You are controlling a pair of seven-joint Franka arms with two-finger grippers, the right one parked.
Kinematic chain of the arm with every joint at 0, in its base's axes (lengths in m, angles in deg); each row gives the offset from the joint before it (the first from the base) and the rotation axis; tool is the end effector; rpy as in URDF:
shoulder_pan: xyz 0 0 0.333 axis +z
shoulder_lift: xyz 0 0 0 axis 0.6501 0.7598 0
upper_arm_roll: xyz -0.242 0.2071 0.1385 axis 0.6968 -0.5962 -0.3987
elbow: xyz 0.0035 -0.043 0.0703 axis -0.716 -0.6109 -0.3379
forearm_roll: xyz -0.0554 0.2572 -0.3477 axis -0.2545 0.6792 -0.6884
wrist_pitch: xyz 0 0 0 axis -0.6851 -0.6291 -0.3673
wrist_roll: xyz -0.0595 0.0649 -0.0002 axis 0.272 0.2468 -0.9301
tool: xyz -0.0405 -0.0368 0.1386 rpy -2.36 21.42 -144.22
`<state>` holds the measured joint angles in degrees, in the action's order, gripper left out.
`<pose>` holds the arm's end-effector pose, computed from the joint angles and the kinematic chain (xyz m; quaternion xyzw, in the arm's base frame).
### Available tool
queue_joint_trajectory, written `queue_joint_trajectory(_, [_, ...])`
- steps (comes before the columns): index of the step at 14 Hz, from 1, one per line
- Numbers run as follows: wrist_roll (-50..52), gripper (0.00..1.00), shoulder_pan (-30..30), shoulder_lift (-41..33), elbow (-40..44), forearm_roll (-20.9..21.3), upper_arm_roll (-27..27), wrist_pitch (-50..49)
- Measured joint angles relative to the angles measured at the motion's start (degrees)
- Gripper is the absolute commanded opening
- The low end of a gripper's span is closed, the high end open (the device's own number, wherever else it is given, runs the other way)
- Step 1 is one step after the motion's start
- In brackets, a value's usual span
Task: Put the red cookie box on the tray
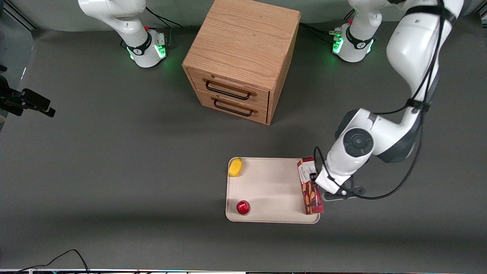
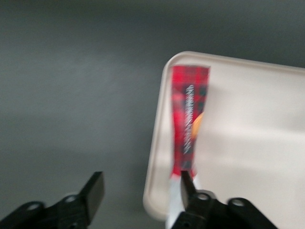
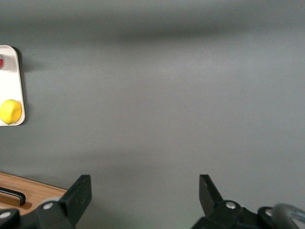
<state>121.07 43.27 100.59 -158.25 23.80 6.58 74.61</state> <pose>0.7180 -0.2466 0.3162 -0.9978 -0.0583 -0.0247 0.0213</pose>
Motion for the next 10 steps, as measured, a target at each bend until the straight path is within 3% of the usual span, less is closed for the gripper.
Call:
queue_joint_trajectory(3, [-14.6,1.0,1.2,-10.6,1.9,-9.1,-4.3,-16.5])
queue_joint_trajectory(6, [-31.2,1.0,1.9,-21.3,2.0,-17.0,-13.8,-28.8])
queue_joint_trajectory(10, [-43.5,1.0,2.3,-34.3,-3.9,-21.4,-23.1,-35.6])
